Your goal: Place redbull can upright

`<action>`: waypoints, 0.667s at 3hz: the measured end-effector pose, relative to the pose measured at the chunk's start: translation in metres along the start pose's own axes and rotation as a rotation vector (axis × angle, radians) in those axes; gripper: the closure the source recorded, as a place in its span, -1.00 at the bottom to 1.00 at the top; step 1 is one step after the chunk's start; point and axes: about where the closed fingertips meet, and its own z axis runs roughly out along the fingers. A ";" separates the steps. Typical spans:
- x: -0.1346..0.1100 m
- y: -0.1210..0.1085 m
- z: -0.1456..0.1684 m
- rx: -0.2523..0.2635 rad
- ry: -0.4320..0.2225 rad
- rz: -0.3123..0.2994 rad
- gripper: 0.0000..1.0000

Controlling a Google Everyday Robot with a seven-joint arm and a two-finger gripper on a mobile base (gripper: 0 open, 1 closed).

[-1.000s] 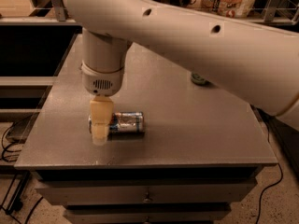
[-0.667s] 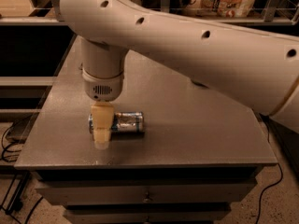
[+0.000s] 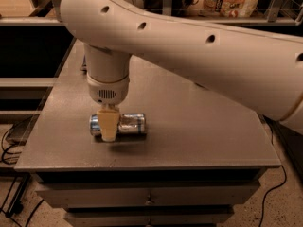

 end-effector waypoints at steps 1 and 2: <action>-0.002 0.001 -0.008 0.019 -0.021 0.011 0.28; -0.007 0.004 -0.010 0.019 -0.055 0.013 0.76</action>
Offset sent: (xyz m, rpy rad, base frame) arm -0.0071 0.0086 0.0142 0.0962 -0.0062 -0.0179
